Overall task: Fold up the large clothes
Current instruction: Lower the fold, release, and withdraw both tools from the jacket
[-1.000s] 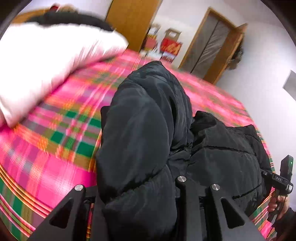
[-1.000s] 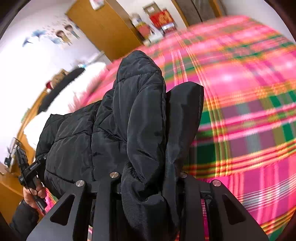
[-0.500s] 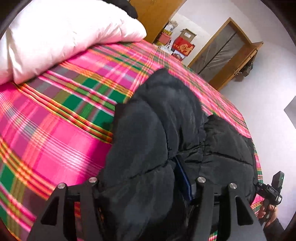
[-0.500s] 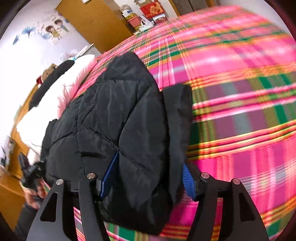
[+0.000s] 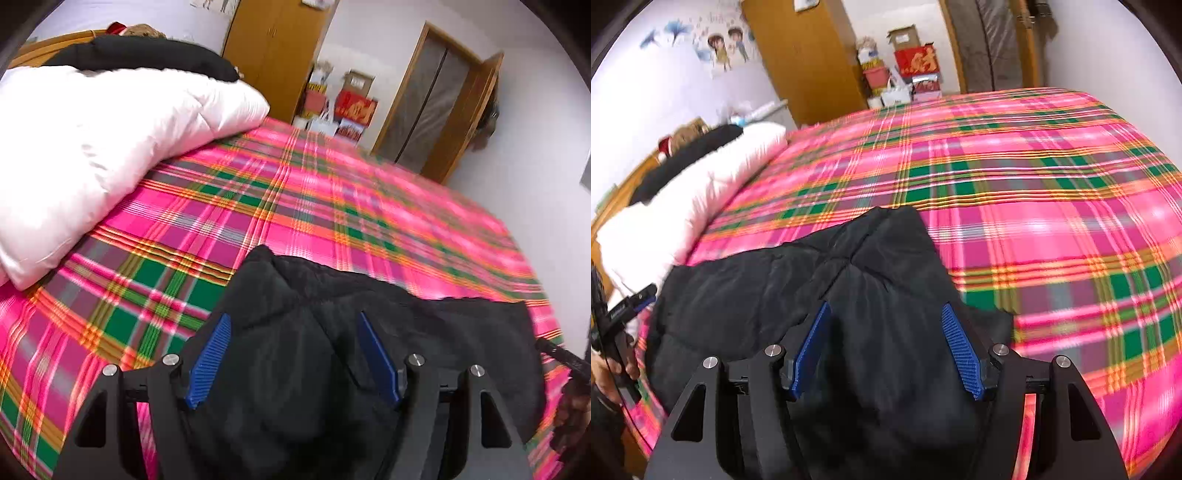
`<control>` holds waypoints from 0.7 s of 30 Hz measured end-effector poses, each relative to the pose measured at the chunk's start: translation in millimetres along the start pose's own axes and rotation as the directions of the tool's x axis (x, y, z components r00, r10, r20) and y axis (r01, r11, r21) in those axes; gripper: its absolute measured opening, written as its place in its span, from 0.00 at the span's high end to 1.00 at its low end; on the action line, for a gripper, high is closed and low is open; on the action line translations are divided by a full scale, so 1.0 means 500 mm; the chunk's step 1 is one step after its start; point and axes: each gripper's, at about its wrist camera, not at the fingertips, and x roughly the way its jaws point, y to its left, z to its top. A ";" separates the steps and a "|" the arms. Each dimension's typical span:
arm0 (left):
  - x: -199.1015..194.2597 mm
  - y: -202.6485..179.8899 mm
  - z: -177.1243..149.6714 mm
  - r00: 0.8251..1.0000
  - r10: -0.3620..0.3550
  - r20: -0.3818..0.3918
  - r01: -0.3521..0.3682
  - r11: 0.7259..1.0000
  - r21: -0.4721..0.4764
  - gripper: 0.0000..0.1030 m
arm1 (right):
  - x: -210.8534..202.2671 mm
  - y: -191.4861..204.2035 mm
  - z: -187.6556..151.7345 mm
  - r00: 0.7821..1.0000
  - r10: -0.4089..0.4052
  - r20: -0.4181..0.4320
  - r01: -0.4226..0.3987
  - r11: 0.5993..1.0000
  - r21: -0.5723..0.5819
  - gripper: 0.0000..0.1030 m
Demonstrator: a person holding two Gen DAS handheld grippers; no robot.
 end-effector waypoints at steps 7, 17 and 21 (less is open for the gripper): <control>0.122 0.020 -0.015 0.998 0.032 -0.063 -0.033 0.999 -0.020 0.25 | 0.122 -0.075 -0.009 0.996 -0.023 -0.084 0.031 0.995 0.097 0.38; 0.051 0.009 -0.009 0.997 0.054 -0.049 -0.054 0.999 -0.004 0.25 | 0.031 -0.041 -0.005 0.997 -0.072 -0.032 0.074 0.996 0.053 0.38; -0.065 -0.001 -0.026 0.997 0.075 0.012 -0.075 0.997 0.022 0.26 | -0.075 -0.018 -0.033 0.998 -0.065 0.023 0.065 0.998 0.023 0.38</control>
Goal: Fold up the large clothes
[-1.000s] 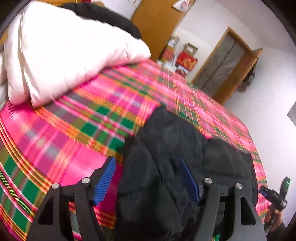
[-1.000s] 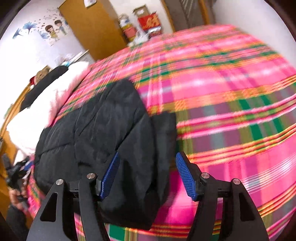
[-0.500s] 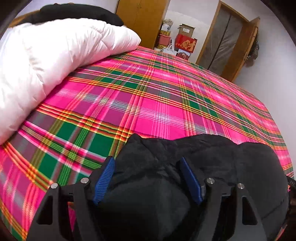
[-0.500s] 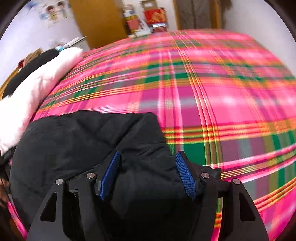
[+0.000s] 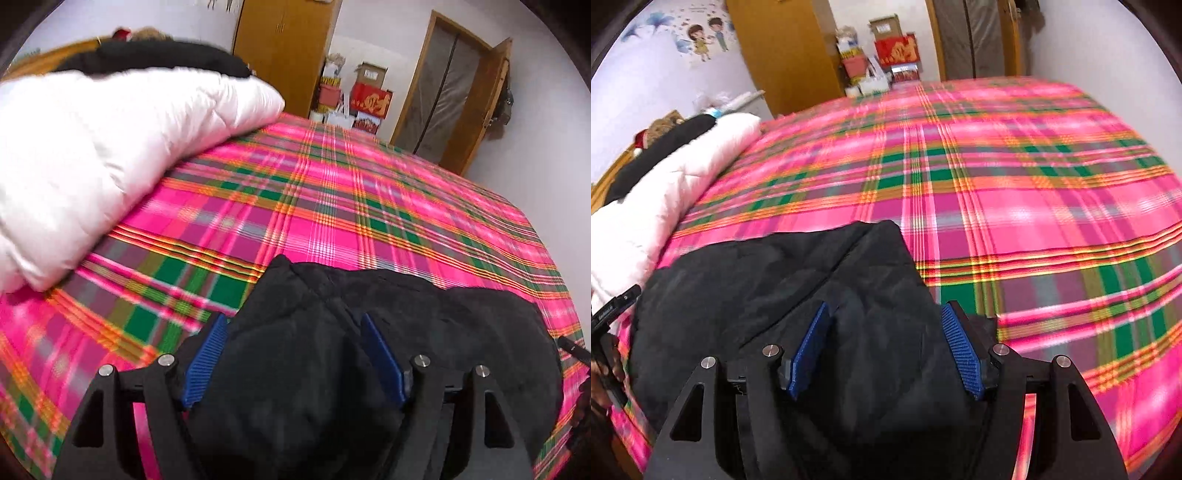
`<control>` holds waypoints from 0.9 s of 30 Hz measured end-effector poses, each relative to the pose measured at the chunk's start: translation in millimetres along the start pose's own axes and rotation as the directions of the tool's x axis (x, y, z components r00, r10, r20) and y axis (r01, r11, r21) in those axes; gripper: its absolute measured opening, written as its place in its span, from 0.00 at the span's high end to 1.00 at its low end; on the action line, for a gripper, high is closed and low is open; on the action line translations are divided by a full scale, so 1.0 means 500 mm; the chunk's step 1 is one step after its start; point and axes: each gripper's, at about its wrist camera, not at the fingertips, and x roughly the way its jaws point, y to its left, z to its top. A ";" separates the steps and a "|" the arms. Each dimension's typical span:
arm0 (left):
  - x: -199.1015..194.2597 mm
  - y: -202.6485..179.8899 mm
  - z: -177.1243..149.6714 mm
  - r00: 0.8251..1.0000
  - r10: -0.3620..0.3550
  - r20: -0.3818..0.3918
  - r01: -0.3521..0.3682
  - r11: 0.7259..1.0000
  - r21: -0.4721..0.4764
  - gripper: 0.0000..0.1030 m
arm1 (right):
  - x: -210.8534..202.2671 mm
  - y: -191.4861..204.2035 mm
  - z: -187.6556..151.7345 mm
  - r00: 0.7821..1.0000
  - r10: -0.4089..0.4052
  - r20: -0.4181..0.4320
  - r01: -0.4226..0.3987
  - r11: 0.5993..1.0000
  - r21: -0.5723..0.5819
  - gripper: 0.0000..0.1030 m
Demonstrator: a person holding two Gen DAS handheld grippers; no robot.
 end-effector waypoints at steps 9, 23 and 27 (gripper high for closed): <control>-0.265 -0.038 -0.128 0.999 0.008 0.044 -0.007 1.000 -0.028 0.25 | -0.205 0.047 -0.140 0.999 0.038 0.029 -0.037 0.999 -0.019 0.38; -0.524 -0.155 -0.276 0.999 0.038 0.036 -0.040 0.999 0.035 0.25 | -0.429 0.102 -0.291 0.995 0.068 0.075 -0.062 0.995 -0.082 0.37; -0.559 -0.170 -0.310 0.999 0.032 0.028 -0.033 0.999 0.030 0.25 | -0.463 0.119 -0.317 0.994 0.068 0.088 -0.058 0.992 -0.116 0.37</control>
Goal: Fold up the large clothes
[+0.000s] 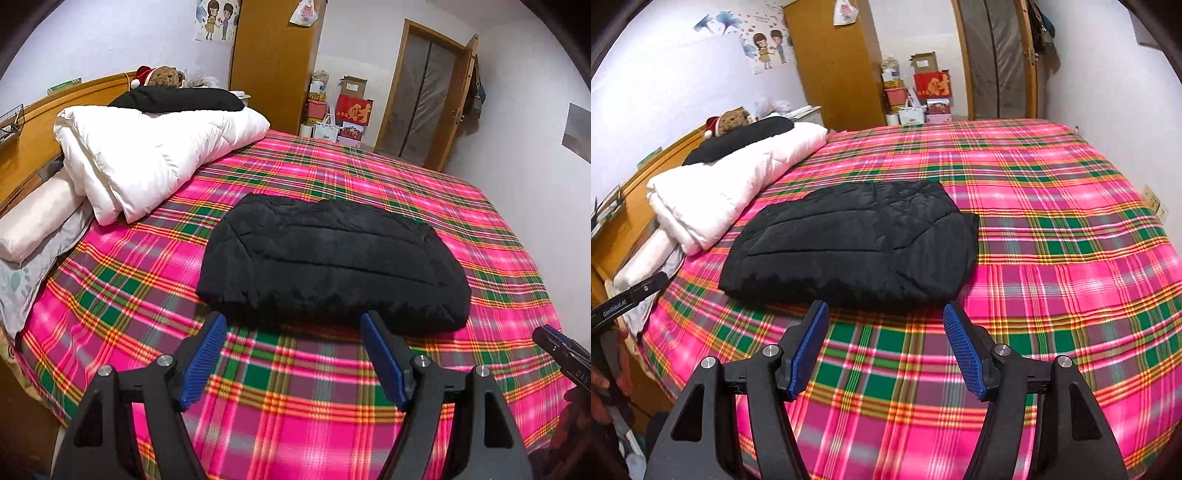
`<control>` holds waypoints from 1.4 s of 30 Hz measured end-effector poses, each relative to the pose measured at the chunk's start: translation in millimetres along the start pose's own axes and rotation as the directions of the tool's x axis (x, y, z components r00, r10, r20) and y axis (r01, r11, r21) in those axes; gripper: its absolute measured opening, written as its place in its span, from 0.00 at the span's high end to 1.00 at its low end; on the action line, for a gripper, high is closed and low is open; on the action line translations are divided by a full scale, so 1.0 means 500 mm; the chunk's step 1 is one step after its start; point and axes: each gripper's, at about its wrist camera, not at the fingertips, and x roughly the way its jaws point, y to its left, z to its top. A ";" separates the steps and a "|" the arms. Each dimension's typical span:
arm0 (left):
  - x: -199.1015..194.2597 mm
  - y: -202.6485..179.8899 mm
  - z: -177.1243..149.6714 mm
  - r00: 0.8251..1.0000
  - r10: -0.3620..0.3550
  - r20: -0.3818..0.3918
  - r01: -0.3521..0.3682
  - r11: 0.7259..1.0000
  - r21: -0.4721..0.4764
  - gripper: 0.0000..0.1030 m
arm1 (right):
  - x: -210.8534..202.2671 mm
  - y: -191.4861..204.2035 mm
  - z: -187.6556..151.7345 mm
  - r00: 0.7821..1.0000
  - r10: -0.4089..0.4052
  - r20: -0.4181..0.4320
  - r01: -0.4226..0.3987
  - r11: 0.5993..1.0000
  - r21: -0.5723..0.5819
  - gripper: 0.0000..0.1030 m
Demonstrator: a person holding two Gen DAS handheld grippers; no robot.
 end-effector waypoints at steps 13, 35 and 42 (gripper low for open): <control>-0.015 -0.045 -0.079 1.000 -0.006 -0.030 0.006 1.000 0.010 0.25 | -0.019 0.043 -0.069 0.999 -0.035 -0.023 0.033 0.997 -0.066 0.37; 0.000 -0.041 -0.113 0.998 -0.008 -0.059 0.008 1.000 -0.011 0.25 | -0.027 0.052 -0.085 0.998 -0.046 -0.042 0.042 0.996 -0.082 0.37; -0.003 -0.045 -0.111 0.999 -0.007 -0.052 0.007 1.000 -0.012 0.25 | -0.025 0.057 -0.084 0.998 -0.040 -0.047 0.036 0.996 -0.086 0.37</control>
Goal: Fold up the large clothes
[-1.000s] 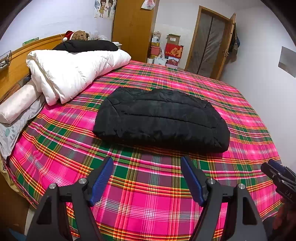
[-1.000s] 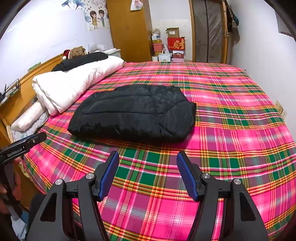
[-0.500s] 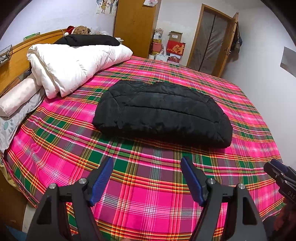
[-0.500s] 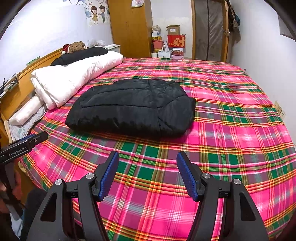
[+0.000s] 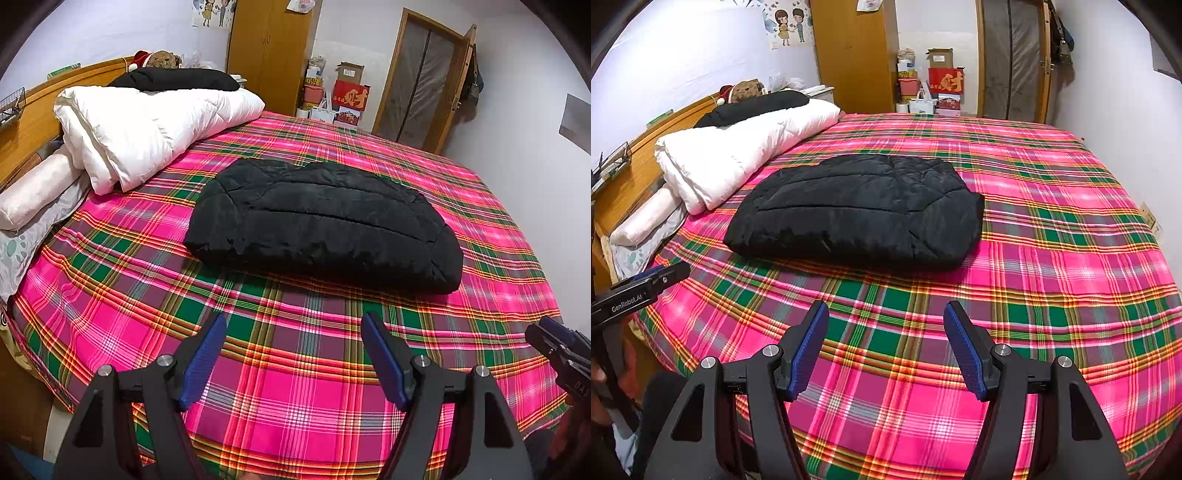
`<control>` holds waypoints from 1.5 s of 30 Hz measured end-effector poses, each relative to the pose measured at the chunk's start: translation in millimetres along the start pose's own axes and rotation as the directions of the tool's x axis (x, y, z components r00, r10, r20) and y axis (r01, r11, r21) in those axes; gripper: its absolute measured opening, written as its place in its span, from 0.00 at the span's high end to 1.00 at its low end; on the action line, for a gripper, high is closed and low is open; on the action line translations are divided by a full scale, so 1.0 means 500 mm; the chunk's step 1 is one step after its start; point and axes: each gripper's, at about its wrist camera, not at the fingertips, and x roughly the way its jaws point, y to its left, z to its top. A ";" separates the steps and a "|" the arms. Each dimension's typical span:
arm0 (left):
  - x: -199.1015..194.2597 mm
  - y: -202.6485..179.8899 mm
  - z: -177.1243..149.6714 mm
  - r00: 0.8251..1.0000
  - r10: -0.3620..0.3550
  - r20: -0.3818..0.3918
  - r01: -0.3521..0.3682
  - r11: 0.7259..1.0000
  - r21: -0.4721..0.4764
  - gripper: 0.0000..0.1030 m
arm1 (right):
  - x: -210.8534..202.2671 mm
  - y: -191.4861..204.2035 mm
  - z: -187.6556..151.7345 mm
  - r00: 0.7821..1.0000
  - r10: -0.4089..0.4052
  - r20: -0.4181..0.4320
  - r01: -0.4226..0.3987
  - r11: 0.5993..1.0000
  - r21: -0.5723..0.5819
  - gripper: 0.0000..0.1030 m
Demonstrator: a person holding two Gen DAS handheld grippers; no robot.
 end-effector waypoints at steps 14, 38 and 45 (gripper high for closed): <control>0.002 -0.005 0.001 1.000 -0.006 -0.001 0.006 1.000 -0.002 0.25 | 0.004 0.001 0.000 1.000 -0.001 -0.004 0.001 1.000 0.002 0.37; -0.013 -0.009 0.001 1.000 -0.009 0.024 0.009 1.000 -0.002 0.25 | 0.010 0.000 -0.002 1.000 0.003 -0.010 -0.002 1.000 0.009 0.37; -0.016 -0.010 0.003 0.999 0.013 0.030 -0.013 1.000 0.000 0.25 | 0.012 -0.001 -0.005 1.000 0.000 -0.015 0.000 1.000 0.015 0.37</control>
